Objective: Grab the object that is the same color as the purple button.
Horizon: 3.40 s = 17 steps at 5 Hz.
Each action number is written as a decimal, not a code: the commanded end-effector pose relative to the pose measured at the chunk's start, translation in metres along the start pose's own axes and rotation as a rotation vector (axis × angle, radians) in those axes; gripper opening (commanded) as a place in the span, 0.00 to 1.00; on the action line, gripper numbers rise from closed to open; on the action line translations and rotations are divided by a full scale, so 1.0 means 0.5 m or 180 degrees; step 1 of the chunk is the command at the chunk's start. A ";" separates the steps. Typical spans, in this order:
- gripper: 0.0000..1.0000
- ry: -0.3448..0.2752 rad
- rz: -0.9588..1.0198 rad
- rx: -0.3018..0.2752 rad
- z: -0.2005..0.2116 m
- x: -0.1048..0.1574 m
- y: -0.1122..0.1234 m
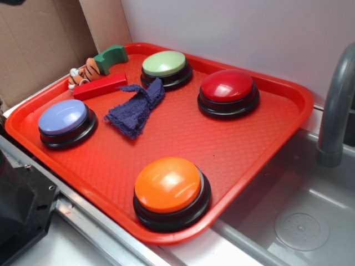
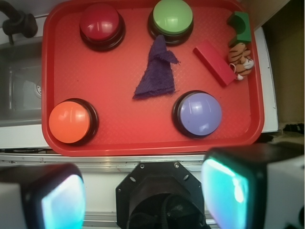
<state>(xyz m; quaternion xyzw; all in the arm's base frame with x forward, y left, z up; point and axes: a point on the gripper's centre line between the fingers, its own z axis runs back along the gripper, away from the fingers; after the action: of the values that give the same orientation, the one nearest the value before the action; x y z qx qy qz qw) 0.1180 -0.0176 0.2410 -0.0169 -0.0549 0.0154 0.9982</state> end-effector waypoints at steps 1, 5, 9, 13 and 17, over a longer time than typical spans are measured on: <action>1.00 0.0000 0.0000 0.0000 0.000 0.000 0.000; 1.00 -0.0051 0.3048 -0.0256 -0.174 0.183 0.063; 1.00 0.0015 0.3650 0.0170 -0.395 0.200 0.069; 1.00 0.0122 0.3382 0.0334 -0.464 0.159 0.048; 0.00 -0.0079 0.3209 0.0087 -0.441 0.170 0.056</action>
<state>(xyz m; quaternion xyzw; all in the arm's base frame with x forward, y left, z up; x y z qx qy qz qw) 0.2270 -0.0040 0.0224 -0.0158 -0.0335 0.4985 0.8661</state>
